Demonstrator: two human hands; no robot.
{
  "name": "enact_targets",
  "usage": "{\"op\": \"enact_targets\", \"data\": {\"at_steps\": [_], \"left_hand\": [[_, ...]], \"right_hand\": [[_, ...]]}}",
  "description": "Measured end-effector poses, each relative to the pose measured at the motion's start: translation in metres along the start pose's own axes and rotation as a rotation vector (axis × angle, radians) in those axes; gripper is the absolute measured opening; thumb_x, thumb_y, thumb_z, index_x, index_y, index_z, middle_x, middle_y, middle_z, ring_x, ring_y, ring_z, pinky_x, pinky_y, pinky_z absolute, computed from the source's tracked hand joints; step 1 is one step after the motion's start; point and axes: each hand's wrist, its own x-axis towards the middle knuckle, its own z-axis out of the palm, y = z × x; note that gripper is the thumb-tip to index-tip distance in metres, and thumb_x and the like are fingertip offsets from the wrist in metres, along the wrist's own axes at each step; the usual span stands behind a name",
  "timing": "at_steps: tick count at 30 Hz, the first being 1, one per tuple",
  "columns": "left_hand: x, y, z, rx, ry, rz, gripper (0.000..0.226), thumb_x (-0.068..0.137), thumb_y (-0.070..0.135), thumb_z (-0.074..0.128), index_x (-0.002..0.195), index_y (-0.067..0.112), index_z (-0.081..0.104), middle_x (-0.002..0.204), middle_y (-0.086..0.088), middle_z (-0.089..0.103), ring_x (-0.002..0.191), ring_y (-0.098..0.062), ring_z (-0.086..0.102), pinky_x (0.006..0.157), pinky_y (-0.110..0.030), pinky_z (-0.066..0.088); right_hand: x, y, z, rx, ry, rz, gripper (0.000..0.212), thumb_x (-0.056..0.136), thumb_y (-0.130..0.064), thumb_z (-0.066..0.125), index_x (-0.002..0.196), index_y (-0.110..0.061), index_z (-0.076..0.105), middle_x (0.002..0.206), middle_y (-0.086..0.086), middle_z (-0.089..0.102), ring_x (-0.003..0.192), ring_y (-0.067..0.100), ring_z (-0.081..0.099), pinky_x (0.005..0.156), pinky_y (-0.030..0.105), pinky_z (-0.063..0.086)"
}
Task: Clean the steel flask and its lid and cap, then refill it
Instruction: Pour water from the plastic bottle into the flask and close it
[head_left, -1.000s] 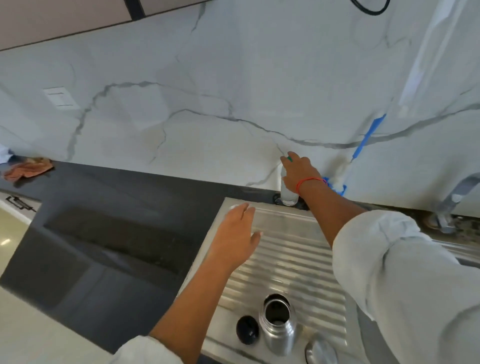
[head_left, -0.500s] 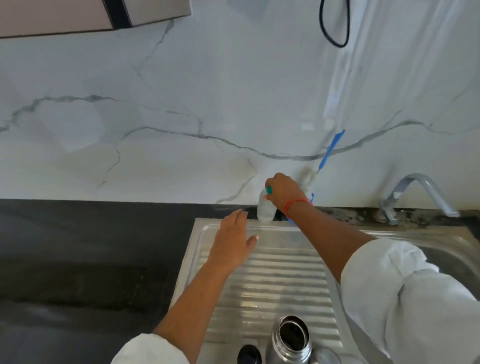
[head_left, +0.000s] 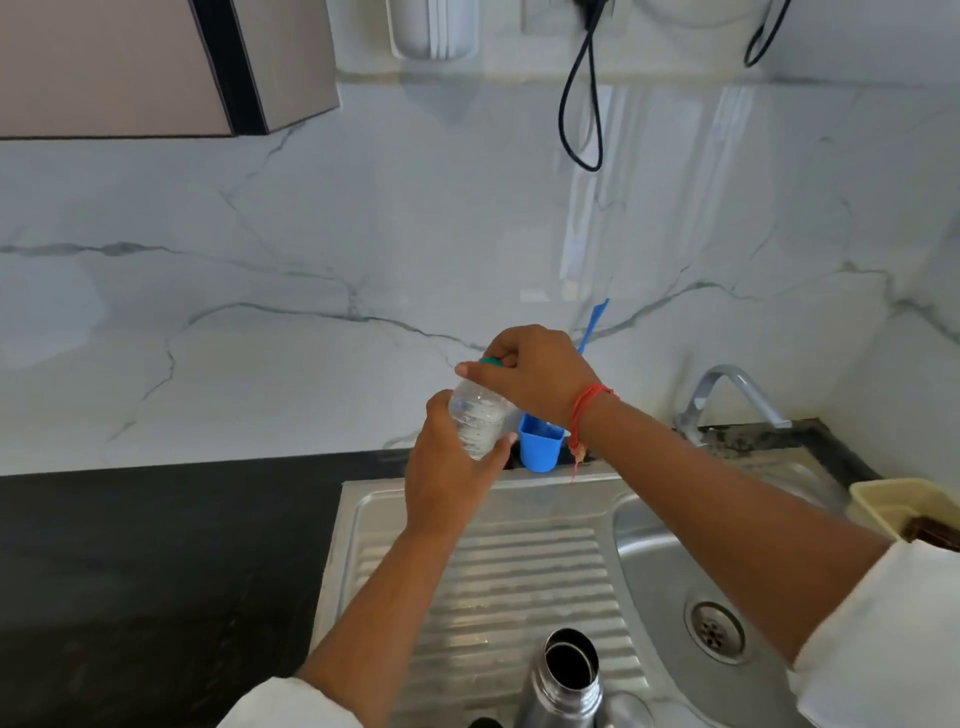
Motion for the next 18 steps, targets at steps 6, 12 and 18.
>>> {"op": "enact_targets", "data": {"at_steps": [6, 12, 18], "left_hand": [[-0.021, 0.033, -0.018, -0.015, -0.018, 0.111, 0.063, 0.072, 0.036, 0.082, 0.121, 0.039, 0.042, 0.103, 0.015, 0.064, 0.088, -0.005, 0.066, 0.071, -0.04, 0.06], [-0.042, 0.054, -0.038, -0.034, -0.107, 0.173, 0.062, 0.072, 0.038, 0.083, 0.119, 0.04, 0.042, 0.102, 0.017, 0.065, 0.086, -0.004, 0.066, 0.066, -0.031, 0.058], [-0.054, 0.075, -0.072, -0.09, -0.275, 0.138, 0.061, 0.074, 0.03, 0.089, 0.117, 0.038, 0.047, 0.101, 0.015, 0.068, 0.087, -0.007, 0.068, 0.07, -0.031, 0.059]], "right_hand": [[-0.031, -0.029, -0.031, -0.417, 0.11, -0.057, 0.051, 0.096, -0.061, 0.046, 0.08, -0.016, 0.063, 0.065, -0.003, 0.056, 0.064, 0.017, 0.055, 0.062, 0.033, 0.051], [-0.062, -0.038, -0.049, -0.557, 0.134, -0.046, 0.056, 0.098, -0.058, 0.037, 0.066, -0.018, 0.059, 0.055, -0.003, 0.049, 0.051, 0.012, 0.046, 0.052, 0.028, 0.041], [-0.079, -0.038, -0.06, -0.268, 0.181, -0.174, 0.057, 0.095, -0.046, 0.053, 0.049, -0.016, 0.037, 0.043, 0.0, 0.031, 0.043, 0.017, 0.033, 0.047, 0.029, 0.031]]}}
